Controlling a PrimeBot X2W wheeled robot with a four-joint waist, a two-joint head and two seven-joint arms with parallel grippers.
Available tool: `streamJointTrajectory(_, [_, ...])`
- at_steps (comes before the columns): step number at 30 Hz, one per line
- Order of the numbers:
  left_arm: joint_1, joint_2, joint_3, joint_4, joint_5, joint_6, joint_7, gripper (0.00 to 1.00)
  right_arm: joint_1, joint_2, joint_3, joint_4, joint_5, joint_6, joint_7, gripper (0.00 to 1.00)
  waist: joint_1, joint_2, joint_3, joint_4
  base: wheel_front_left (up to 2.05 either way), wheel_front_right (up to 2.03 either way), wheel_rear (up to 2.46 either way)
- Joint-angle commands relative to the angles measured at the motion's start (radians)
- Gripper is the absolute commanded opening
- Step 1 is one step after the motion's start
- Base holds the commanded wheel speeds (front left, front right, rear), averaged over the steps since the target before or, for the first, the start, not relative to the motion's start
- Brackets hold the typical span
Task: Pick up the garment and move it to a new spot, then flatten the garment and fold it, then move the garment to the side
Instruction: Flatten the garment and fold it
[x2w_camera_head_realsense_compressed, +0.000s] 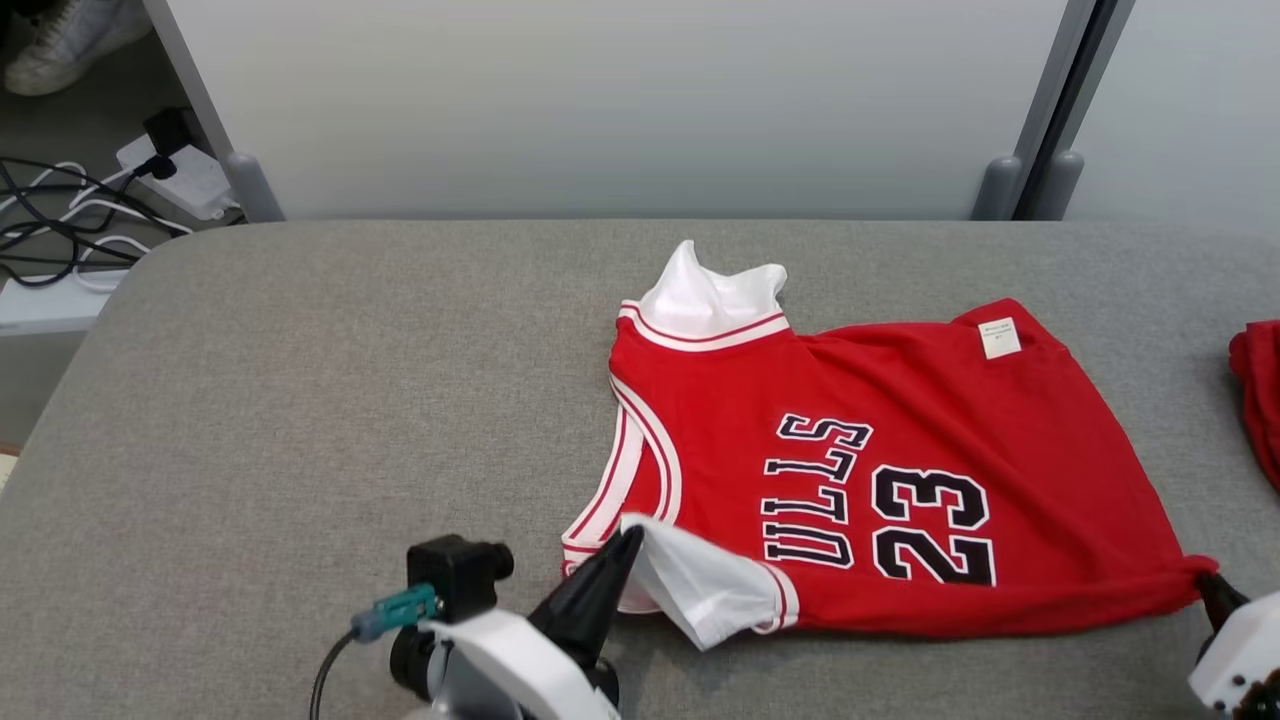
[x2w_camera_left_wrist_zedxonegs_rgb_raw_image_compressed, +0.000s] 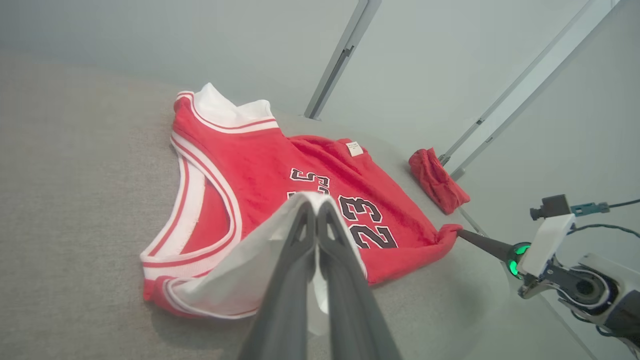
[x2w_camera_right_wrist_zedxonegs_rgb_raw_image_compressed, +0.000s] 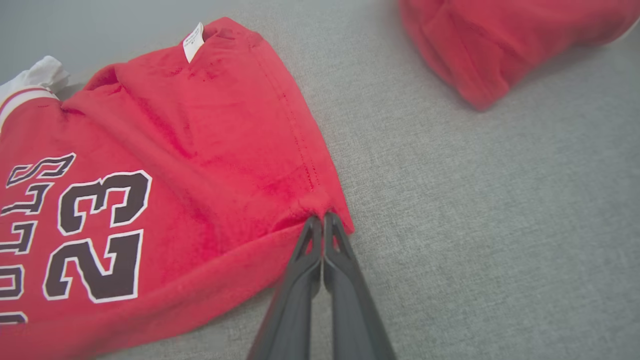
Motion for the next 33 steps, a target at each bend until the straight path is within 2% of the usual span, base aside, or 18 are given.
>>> streamJointTrajectory(1, [-0.085, -0.005, 0.041, 0.008, 0.002, -0.013, -0.021, 0.0, -0.053, -0.032, 0.019, -0.007, -0.013, 0.0, -0.014, 0.0, 0.0, 0.0, 0.012, 0.0, 0.0, 0.0, 0.0])
streamJointTrajectory(9, [-0.259, -0.041, 0.055, 0.205, 0.029, -0.047, -0.109, 0.0, -0.189, -0.02, 0.039, 0.088, -0.039, 0.0, -0.064, 0.0, 0.0, 0.0, 0.072, -0.008, 0.0, 0.0, 0.0])
streamJointTrajectory(20, [-0.463, -0.079, 0.013, 0.543, 0.037, -0.089, -0.226, 0.0, -0.368, 0.018, 0.119, 0.246, -0.077, 0.0, -0.183, 0.0, 0.0, 0.0, 0.15, -0.043, 0.0, 0.0, 0.0])
streamJointTrajectory(28, [-0.53, -0.085, -0.018, 0.669, -0.001, -0.102, -0.267, 0.0, -0.432, 0.023, 0.174, 0.356, -0.083, 0.0, -0.276, 0.0, 0.0, 0.0, 0.17, -0.046, 0.0, 0.0, 0.0])
streamJointTrajectory(29, [-0.533, -0.085, -0.021, 0.674, -0.016, -0.103, -0.269, 0.13, -0.437, 0.026, 0.176, 0.367, -0.078, 0.0, -0.292, 0.19, 0.0, 0.0, 0.171, -0.046, 0.0, 0.0, 0.0])
streamJointTrajectory(30, [-0.538, -0.085, -0.023, 0.68, -0.029, -0.104, -0.271, 0.54, -0.442, 0.027, 0.178, 0.375, -0.072, 0.0, -0.308, 0.53, 0.0, 0.0, 0.172, -0.045, 0.0, 0.0, 0.0])
streamJointTrajectory(31, [-0.542, -0.085, -0.022, 0.684, -0.043, -0.104, -0.272, 1.0, -0.445, 0.03, 0.181, 0.38, -0.064, 0.0, -0.323, 1.0, 0.0, 0.0, 0.171, -0.044, 0.0, 0.0, 0.0])
streamJointTrajectory(33, [-0.549, -0.086, -0.025, 0.689, -0.072, -0.106, -0.273, 1.0, -0.447, 0.033, 0.192, 0.383, -0.051, 0.0, -0.347, 1.0, 0.0, 0.0, 0.168, -0.041, 0.0, 0.0, 0.0])
